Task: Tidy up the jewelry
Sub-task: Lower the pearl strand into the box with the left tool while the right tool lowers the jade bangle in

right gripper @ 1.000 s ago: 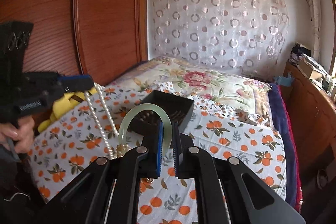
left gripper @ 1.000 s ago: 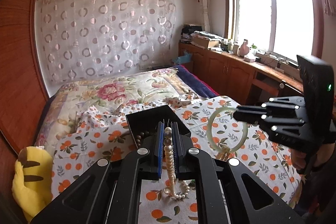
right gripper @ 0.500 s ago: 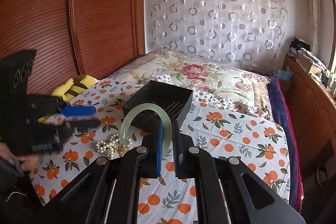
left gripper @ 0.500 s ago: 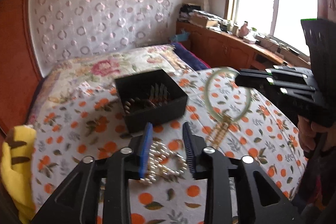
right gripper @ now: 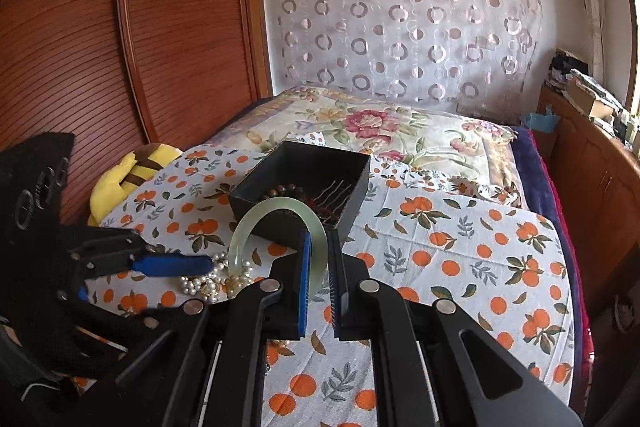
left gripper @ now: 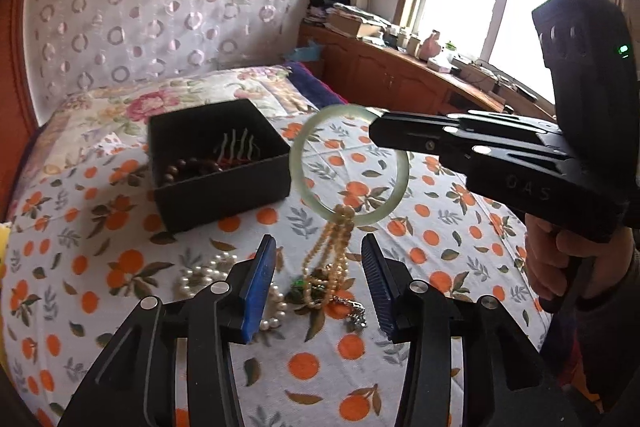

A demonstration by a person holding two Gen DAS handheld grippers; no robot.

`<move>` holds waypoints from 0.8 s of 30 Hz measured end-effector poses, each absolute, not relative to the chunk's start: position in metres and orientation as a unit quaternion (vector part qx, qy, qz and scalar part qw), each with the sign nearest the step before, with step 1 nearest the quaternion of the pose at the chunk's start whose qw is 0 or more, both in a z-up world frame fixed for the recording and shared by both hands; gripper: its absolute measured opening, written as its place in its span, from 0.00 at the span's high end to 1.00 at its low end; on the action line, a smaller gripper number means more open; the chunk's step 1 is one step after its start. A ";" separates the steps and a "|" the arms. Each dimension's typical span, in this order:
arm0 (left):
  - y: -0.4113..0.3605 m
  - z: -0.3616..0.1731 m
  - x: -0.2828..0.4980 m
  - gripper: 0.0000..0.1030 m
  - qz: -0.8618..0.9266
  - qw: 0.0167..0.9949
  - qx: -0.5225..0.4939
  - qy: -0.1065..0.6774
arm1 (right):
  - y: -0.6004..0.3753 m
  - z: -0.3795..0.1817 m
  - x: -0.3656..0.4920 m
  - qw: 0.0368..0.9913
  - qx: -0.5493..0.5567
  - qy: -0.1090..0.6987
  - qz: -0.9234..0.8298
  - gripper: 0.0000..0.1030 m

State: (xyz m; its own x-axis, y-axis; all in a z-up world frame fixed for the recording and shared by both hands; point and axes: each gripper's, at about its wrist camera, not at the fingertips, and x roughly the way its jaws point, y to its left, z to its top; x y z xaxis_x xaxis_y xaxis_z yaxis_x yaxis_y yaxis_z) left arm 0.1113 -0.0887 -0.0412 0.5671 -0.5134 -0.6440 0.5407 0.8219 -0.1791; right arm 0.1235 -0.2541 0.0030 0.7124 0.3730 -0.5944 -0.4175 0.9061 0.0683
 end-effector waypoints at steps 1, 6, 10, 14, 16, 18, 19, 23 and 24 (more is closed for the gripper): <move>-0.091 -0.043 0.114 0.59 -0.300 0.883 0.018 0.361 | -0.254 0.003 0.123 0.925 -0.034 0.313 0.214 0.90; -0.099 -0.052 0.122 0.92 -0.305 0.875 0.019 0.375 | -0.254 0.002 0.123 0.925 -0.035 0.314 0.213 0.90; -0.098 -0.045 0.116 0.93 -0.301 0.884 0.029 0.358 | -0.257 0.000 0.124 0.925 -0.037 0.316 0.208 0.91; -0.095 -0.026 0.109 0.93 -0.303 0.891 0.032 0.336 | -0.261 -0.006 0.128 0.923 -0.036 0.325 0.201 0.91; -0.093 -0.014 0.104 0.93 -0.301 0.896 0.038 0.323 | -0.261 -0.010 0.129 0.923 -0.040 0.329 0.198 0.91; -0.091 -0.003 0.101 0.93 -0.298 0.902 0.039 0.311 | -0.261 -0.013 0.131 0.922 -0.042 0.331 0.196 0.91; -0.088 0.002 0.101 0.93 -0.297 0.904 0.038 0.306 | -0.260 -0.014 0.131 0.922 -0.044 0.333 0.195 0.91; -0.083 0.020 0.101 0.93 -0.289 0.912 0.036 0.289 | -0.259 -0.019 0.135 0.921 -0.050 0.337 0.190 0.91; -0.081 0.024 0.103 0.93 -0.287 0.914 0.036 0.285 | -0.259 -0.020 0.136 0.921 -0.052 0.337 0.188 0.91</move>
State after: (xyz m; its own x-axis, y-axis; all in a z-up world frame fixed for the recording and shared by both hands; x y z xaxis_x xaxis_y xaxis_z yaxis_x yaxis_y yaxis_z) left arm 0.1027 -0.0805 0.0241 0.6729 -0.5043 -0.5412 0.5452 0.8326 -0.0980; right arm 0.1362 -0.2588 -0.0198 0.7017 0.3105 -0.6412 -0.3812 0.9240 0.0302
